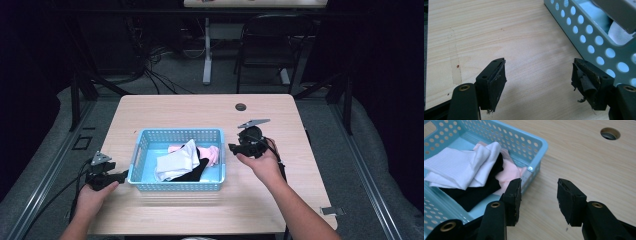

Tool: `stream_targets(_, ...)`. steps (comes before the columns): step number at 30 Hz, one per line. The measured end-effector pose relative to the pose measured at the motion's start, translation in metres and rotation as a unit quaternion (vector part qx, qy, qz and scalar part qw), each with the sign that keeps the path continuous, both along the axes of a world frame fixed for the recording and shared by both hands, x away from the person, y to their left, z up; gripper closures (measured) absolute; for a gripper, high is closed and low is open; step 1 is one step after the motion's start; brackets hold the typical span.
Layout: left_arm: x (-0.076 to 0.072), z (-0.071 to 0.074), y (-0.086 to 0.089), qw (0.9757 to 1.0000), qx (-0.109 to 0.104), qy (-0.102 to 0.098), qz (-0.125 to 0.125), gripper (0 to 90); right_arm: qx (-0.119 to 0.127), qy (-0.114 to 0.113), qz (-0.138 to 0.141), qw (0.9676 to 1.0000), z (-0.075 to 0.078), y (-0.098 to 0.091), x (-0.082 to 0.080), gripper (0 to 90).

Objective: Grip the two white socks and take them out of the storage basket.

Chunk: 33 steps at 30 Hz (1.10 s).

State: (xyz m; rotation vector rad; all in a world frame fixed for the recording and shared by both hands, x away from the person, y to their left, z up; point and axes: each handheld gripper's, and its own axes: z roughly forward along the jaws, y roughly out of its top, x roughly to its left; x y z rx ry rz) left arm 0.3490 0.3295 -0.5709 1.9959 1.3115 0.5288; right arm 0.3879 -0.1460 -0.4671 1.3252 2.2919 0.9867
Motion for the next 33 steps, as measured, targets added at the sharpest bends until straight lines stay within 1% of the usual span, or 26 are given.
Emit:
stream_targets(1, 0.0, 0.0, 0.0, 1.0, 0.0, 0.0, 0.0, 27.3, 0.0, 0.0, 0.0, 1.0, 0.0, 0.0, 0.0, 54.3)
stream_targets(2, 0.0, 0.0, 0.0, 1.0, 0.0, 0.0, 0.001, 27.3, -0.001, 0.003, 0.004, 1.0, 0.001, 0.004, 0.002, 54.7)
stream_targets(4, -0.001, 0.0, 0.0, 1.0, 0.0, 0.0, 0.001, 27.3, 0.002, 0.014, 0.013, 0.9998, 0.002, 0.016, 0.006, 56.1)
stream_targets(5, -0.001, 0.0, 0.0, 1.0, 0.0, 0.0, 0.001, 27.3, 0.007, 0.02, 0.027, 0.9994, 0.003, 0.032, 0.01, 57.3)
stream_targets(6, -0.001, 0.0, 0.0, 1.0, -0.001, -0.002, 0.003, 27.3, 0.007, 0.02, 0.027, 0.9994, 0.003, 0.032, 0.01, 57.3)
stream_targets(7, -0.001, 0.0, 0.0, 1.0, -0.001, -0.002, 0.003, 27.3, 0.006, 0.023, 0.034, 0.9991, 0.003, 0.037, 0.011, 57.8)
stream_targets(8, -0.002, 0.0, 0.0, 1.0, -0.001, -0.002, 0.003, 27.3, 0.008, 0.024, 0.041, 0.9988, 0.002, 0.047, 0.013, 58.3)
stream_targets(9, -0.002, 0.0, 0.001, 1.0, -0.001, -0.002, 0.002, 27.3, 0.01, 0.028, 0.046, 0.9985, 0.001, 0.052, 0.014, 58.5)
stream_targets(10, -0.002, 0.0, 0.001, 1.0, -0.001, -0.002, 0.002, 27.3, 0.012, 0.038, 0.057, 0.9976, -0.002, 0.066, 0.019, 59.0)
stream_targets(11, -0.002, 0.0, 0.001, 1.0, -0.001, -0.002, 0.002, 27.3, 0.012, 0.038, 0.057, 0.9976, -0.002, 0.066, 0.019, 59.0)
stream_targets(12, -0.002, 0.0, 0.001, 1.0, -0.002, -0.002, 0.002, 27.3, 0.009, 0.043, 0.059, 0.9973, -0.006, 0.079, 0.023, 59.5)
stream_targets(13, -0.002, 0.0, 0.001, 1.0, -0.002, -0.002, 0.002, 27.3, 0.009, 0.043, 0.059, 0.9973, -0.006, 0.079, 0.023, 59.5)
stream_targets(14, -0.003, 0.0, 0.001, 1.0, -0.002, -0.002, 0.002, 27.3, 0.009, 0.047, 0.063, 0.9969, -0.008, 0.084, 0.026, 60.1)
stream_targets(17, -0.003, 0.0, 0.002, 1.0, -0.002, -0.001, 0.002, 27.3, 0.023, 0.067, 0.061, 0.9956, -0.019, 0.098, 0.034, 61.2)
stream_targets(20, -0.003, 0.0, 0.002, 1.0, -0.004, -0.003, 0.002, 27.3, 0.017, 0.08, 0.058, 0.995, -0.03, 0.111, 0.04, 61.3)
stream_targets(21, -0.003, 0.0, 0.002, 1.0, -0.004, -0.004, 0.002, 27.3, 0.017, 0.08, 0.058, 0.995, -0.03, 0.111, 0.04, 61.3)
stream_targets(22, -0.003, 0.0, 0.002, 1.0, -0.005, -0.005, 0.002, 27.3, 0.012, 0.085, 0.06, 0.9945, -0.034, 0.116, 0.042, 61.1)
stream_targets(24, -0.003, 0.0, 0.002, 1.0, -0.005, -0.005, 0.002, 27.3, 0.014, 0.086, 0.056, 0.9946, -0.038, 0.121, 0.044, 60.8)
stream_targets(25, -0.003, 0.0, 0.002, 1.0, -0.005, -0.005, 0.002, 27.3, 0.014, 0.086, 0.056, 0.9946, -0.038, 0.121, 0.044, 60.8)
stream_targets(26, -0.003, 0.001, 0.002, 1.0, -0.005, -0.005, 0.002, 27.3, 0.008, 0.09, 0.06, 0.9941, -0.041, 0.124, 0.045, 60.6)
stream_targets(31, -0.003, 0.001, 0.002, 1.0, -0.005, -0.005, 0.002, 27.3, 0.006, 0.099, 0.062, 0.9931, -0.045, 0.132, 0.047, 60.5)
stream_targets(32, -0.003, 0.0, 0.002, 1.0, -0.006, -0.005, 0.002, 27.3, 0.003, 0.103, 0.063, 0.9927, -0.045, 0.134, 0.047, 60.5)
stream_targets(33, -0.003, 0.001, 0.002, 1.0, -0.005, -0.005, 0.002, 27.3, -0.006, 0.109, 0.068, 0.9917, -0.046, 0.135, 0.048, 60.6)
